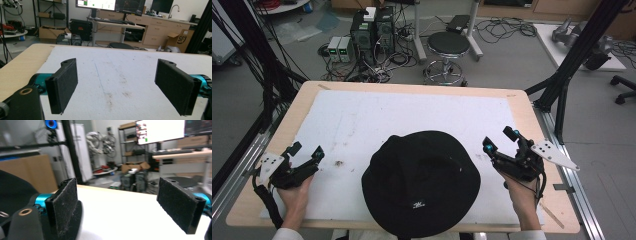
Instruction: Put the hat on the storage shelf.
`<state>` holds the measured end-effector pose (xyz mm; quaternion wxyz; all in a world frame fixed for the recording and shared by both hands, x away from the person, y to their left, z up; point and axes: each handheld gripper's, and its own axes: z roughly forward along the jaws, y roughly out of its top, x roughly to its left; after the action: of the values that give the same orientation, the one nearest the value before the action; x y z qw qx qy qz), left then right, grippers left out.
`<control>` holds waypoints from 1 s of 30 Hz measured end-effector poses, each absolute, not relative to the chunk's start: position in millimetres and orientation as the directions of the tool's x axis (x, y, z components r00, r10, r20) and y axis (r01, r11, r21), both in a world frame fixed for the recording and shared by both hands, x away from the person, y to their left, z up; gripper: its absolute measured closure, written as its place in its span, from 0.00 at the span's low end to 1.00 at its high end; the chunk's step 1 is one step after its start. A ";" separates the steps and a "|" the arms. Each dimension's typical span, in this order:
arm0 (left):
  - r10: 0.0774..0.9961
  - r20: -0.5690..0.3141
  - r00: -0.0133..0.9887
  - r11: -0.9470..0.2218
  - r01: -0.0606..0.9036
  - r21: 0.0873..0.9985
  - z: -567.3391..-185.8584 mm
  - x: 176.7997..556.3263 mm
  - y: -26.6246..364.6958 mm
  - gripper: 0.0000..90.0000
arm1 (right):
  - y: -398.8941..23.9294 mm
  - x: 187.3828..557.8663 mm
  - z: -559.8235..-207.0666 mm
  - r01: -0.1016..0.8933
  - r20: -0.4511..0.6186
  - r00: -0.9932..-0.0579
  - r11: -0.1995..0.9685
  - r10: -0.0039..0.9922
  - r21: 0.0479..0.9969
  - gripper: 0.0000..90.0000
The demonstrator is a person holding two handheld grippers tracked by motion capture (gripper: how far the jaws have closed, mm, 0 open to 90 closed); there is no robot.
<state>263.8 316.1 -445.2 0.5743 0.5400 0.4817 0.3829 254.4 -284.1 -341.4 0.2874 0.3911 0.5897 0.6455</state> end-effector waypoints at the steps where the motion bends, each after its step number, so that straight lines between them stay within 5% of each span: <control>1: 0.960 -0.139 0.243 0.123 0.081 0.989 -445.2 263.8 316.1 0.21 | -285.3 254.1 -344.0 0.094 0.165 -0.518 -0.136 0.839 0.986 0.16; 30: 0.956 -0.148 0.253 0.132 0.082 0.988 -445.8 266.4 316.0 0.21 | -309.6 237.2 -393.8 0.033 0.079 -0.163 -0.074 0.984 0.997 0.15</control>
<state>266.4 316.0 -445.8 0.5787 0.5400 0.4805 0.3776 237.2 -309.6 -393.8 0.4308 0.4828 0.5265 0.5515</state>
